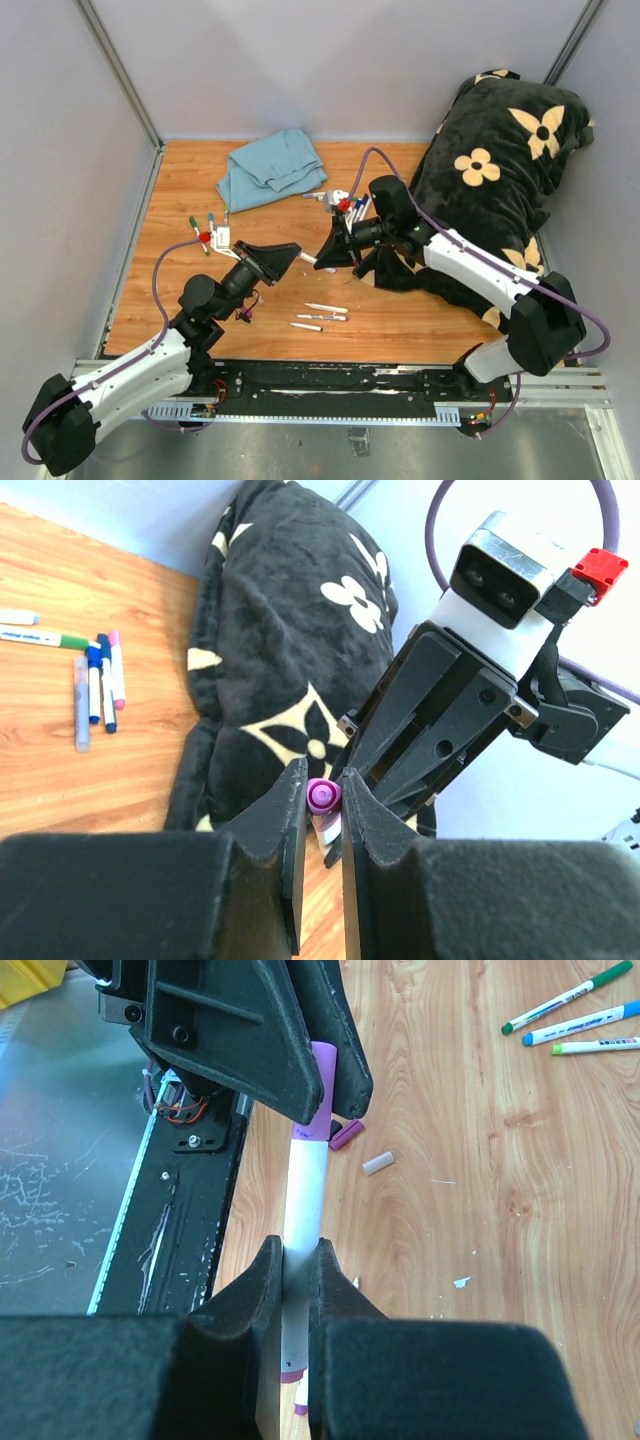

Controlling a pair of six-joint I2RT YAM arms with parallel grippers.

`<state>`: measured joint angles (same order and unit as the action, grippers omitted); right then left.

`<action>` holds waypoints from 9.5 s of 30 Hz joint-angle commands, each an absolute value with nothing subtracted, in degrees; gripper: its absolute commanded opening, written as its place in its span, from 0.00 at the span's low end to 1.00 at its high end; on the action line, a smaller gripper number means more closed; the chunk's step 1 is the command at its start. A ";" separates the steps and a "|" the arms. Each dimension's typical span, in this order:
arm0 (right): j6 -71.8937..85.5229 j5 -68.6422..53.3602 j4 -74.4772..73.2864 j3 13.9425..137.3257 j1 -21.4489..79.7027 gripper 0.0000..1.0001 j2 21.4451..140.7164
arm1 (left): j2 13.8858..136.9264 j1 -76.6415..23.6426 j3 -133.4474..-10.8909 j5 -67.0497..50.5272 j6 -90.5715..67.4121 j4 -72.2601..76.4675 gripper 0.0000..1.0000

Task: Open the pen caps
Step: Open the pen cap from the pen, then place the pen at the center of the board, then place the pen cap at the center of the board, then pick up the pen from the center of the board.

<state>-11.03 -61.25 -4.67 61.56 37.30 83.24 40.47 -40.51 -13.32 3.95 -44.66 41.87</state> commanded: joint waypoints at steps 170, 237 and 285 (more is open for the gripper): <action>-26.37 -43.24 -32.52 65.94 33.56 0.33 82.79 | 99.21 -23.91 -55.24 7.00 -14.04 -9.96 0.26; -26.02 -45.31 -32.52 65.79 32.57 0.33 81.05 | 88.58 -27.93 -44.23 16.94 -27.02 -13.17 0.28; -26.72 -45.03 -32.50 65.57 29.02 0.33 77.28 | 57.30 -33.33 -19.89 -6.53 -29.01 27.41 0.83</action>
